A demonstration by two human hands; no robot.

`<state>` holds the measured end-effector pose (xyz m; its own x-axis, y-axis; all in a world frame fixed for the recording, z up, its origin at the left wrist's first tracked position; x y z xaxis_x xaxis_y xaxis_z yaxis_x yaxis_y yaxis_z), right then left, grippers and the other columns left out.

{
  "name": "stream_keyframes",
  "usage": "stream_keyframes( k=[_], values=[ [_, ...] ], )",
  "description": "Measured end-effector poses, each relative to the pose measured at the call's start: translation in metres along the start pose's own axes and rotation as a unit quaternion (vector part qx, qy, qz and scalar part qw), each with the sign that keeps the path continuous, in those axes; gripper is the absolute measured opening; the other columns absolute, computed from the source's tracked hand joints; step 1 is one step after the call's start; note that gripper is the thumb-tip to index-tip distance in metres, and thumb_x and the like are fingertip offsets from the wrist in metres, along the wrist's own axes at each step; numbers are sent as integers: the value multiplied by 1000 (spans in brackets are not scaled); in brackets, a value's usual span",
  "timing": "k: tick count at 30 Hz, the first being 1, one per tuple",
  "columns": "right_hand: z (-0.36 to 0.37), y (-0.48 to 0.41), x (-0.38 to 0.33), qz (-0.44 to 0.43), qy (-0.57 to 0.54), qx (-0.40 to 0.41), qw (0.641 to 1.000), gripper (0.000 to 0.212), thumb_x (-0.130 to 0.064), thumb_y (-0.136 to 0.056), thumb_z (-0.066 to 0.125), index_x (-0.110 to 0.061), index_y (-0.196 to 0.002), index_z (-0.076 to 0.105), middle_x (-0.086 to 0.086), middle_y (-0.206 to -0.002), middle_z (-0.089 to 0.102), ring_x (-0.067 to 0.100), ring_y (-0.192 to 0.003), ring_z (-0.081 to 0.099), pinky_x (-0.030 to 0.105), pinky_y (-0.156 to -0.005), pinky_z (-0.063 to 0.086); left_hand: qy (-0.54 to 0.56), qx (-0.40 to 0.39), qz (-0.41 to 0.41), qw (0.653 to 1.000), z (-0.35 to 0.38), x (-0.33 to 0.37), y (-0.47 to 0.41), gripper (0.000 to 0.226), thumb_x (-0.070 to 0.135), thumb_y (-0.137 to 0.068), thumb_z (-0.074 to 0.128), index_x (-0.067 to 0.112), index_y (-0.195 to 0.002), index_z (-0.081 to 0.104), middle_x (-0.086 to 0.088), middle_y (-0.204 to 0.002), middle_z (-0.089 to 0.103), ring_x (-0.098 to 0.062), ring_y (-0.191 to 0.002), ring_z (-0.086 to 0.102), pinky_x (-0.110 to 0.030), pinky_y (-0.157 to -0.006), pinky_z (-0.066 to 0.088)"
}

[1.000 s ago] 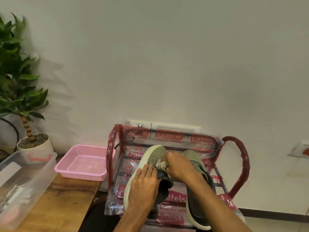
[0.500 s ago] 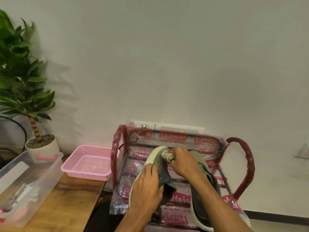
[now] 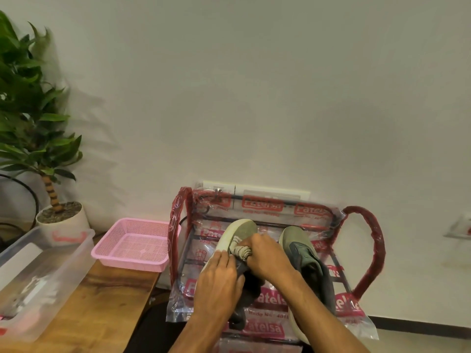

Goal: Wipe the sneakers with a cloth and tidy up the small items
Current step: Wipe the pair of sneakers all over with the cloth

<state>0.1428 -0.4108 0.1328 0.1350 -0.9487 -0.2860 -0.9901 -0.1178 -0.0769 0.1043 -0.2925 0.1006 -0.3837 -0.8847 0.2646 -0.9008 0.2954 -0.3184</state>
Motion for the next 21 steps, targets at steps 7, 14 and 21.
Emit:
stream_keyframes(
  k=[7,14,21],
  values=[
    [-1,-12,-17,-19,77,-8,997,14,-5,-84,55,-9,-92,65,12,-95,68,32,-90,64,39,-75,52,15,-2,-25,1000,-5,-5,-1,40,34,-99,43,18,-135,47,2,-141,47,-9,-130,43,-20,-104,37],
    [-41,-20,10,-27,-47,-193,980,24,-2,-82,55,-12,-94,73,1,-87,70,17,-78,64,30,-67,54,-2,-24,-1,1000,-1,7,5,49,39,-99,44,17,-143,41,2,-150,37,-13,-141,28,-24,-114,26],
    [-21,-21,18,53,27,22,998,14,-12,-84,56,-14,-96,62,5,-94,65,27,-86,63,37,-74,52,-8,-12,4,1000,-2,11,4,53,39,-99,46,16,-146,37,1,-153,34,-13,-142,27,-25,-115,25]
  ],
)
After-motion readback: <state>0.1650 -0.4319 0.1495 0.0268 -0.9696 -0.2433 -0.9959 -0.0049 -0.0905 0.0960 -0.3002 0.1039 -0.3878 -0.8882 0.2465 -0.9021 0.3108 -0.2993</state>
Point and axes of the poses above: each hand's wrist, its own y-axis away from the middle knuckle, its own z-axis out of the palm, x = y × z, the point moved 3 cm from there along -y, towards the middle knuckle
